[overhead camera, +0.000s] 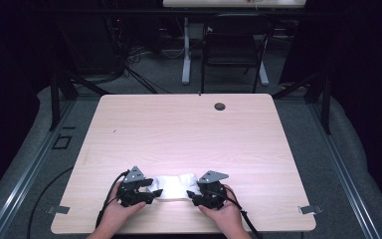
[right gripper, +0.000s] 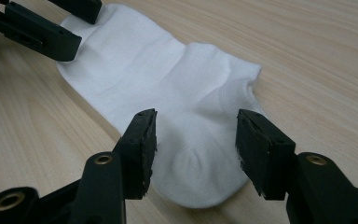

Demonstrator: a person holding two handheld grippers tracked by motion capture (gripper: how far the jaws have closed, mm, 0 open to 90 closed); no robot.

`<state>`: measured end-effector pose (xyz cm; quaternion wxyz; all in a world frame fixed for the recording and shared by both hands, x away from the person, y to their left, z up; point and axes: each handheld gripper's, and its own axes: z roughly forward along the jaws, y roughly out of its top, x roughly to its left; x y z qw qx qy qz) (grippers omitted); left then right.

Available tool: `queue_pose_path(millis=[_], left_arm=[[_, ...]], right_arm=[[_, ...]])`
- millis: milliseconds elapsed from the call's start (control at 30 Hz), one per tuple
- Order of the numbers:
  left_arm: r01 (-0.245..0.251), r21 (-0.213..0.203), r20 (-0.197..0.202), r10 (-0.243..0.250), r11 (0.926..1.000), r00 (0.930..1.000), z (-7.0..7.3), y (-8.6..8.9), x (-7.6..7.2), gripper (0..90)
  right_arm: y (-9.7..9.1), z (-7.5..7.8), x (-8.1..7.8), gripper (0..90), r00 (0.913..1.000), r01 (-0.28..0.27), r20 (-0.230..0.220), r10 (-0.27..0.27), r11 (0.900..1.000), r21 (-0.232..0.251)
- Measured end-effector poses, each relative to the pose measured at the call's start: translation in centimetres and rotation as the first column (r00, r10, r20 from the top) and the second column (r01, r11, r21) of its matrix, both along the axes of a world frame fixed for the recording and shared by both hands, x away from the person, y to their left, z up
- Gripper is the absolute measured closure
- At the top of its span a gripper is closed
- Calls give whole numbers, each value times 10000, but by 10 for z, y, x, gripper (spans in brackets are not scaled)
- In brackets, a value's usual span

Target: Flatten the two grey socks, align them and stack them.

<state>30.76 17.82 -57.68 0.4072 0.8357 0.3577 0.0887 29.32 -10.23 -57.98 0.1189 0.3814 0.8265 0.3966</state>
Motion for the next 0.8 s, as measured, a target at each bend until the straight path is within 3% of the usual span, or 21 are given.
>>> queue_pose_path(millis=[133,433,800], left_arm=[[-39,-118,38,39,9999,10000,3,0,-2,398],[-39,-351,317,50,9994,9995,13,6,-7,377],[-247,-406,431,265,9989,9987,19,19,-12,376]], right_arm=[[1,2,-2,469,10000,-16,11,16,10000,-69],[2,14,-9,444,9981,-147,594,153,9998,-105],[-20,26,-12,443,9974,195,691,-211,9995,234]])
